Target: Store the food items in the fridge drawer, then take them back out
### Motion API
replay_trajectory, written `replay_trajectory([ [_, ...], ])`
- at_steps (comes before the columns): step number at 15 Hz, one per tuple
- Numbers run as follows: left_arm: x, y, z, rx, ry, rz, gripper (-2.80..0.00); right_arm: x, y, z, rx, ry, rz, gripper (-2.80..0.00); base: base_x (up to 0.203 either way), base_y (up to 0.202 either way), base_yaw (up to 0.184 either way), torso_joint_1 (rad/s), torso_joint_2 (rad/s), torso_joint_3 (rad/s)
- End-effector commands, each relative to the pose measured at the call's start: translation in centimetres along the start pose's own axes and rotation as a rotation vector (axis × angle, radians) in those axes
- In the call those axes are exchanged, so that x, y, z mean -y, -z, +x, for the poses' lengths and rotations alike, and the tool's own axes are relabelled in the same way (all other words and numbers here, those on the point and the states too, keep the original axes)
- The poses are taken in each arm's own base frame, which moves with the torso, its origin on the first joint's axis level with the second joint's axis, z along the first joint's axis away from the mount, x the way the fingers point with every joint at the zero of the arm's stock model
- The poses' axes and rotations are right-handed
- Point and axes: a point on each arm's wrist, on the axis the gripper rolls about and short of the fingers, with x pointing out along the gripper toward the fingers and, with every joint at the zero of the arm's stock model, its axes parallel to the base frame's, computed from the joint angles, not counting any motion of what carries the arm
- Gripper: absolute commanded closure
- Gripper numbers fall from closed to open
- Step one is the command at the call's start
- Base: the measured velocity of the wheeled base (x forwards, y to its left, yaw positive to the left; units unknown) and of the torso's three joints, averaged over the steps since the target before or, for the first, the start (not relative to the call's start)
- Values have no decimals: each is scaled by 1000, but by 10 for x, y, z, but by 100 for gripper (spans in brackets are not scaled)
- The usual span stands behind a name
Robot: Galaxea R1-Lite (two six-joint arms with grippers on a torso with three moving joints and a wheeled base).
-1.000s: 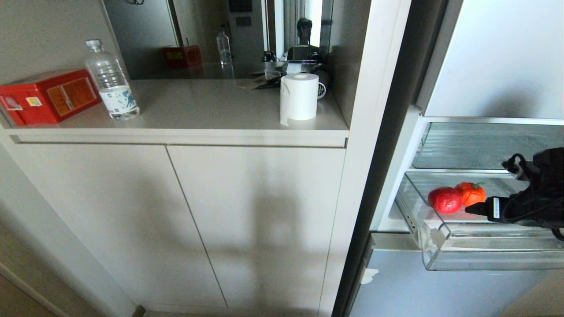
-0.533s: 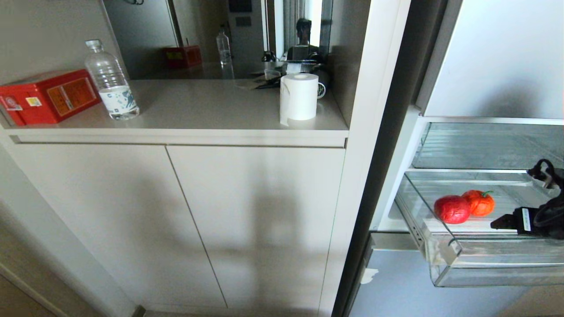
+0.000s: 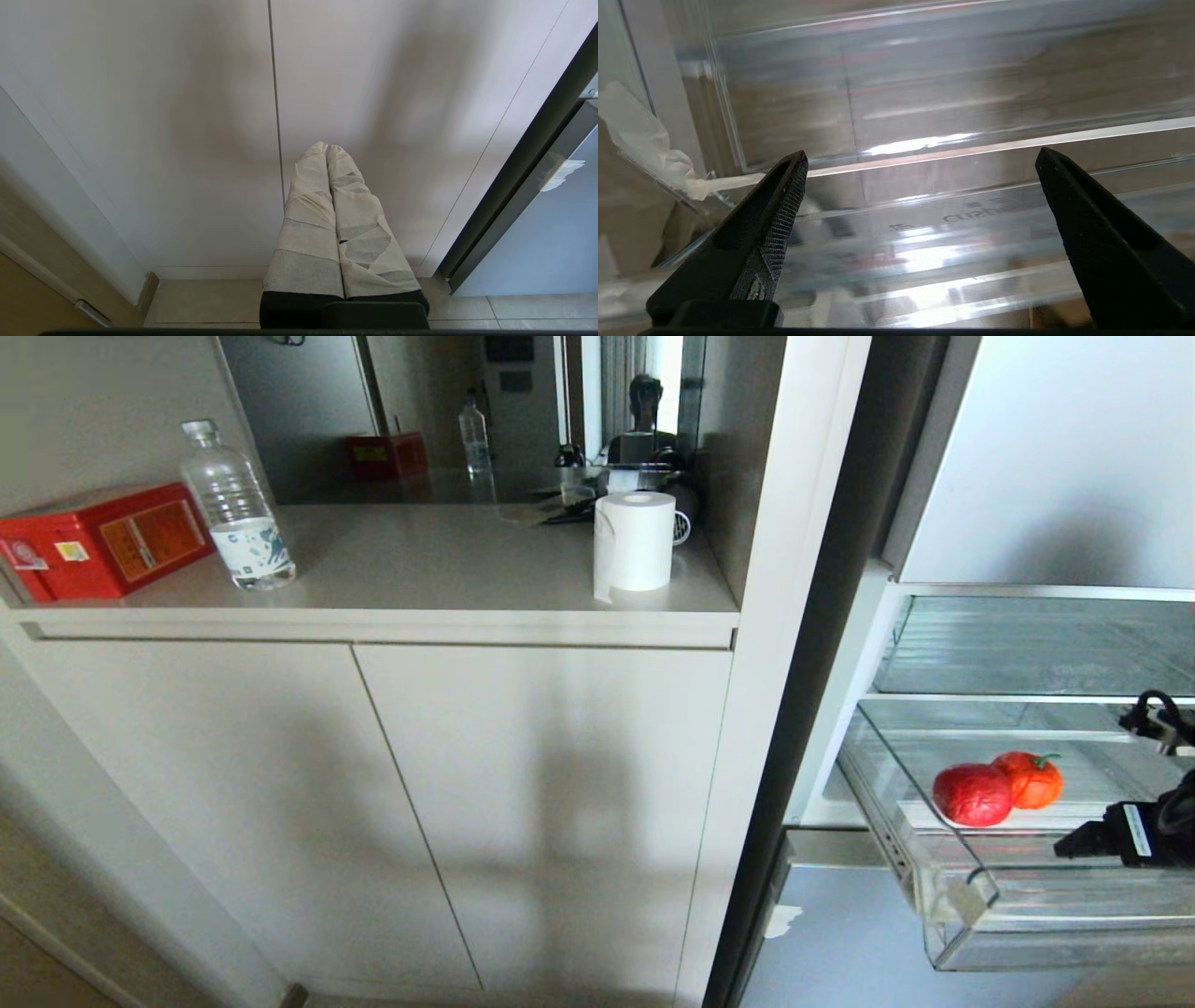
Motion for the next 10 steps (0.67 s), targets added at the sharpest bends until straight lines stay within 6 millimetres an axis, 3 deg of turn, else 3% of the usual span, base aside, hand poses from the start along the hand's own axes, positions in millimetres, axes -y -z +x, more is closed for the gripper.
replay_trajectory([
  [1,0,0,0,0,-1,0,0,-1,3,-4,-30,-7,-5,-280,0,0,0,0,0,0],
  [3,0,0,0,0,-1,0,0,-2,4,-11,-59,-16,-16,-280,0,0,0,0,0,0],
  [5,0,0,0,0,-1,0,0,-4,-11,-16,-37,-43,-21,-280,0,0,0,0,0,0],
  [10,0,0,0,0,-1,0,0,-26,-36,18,-72,-129,-57,-280,0,0,0,0,0,0],
])
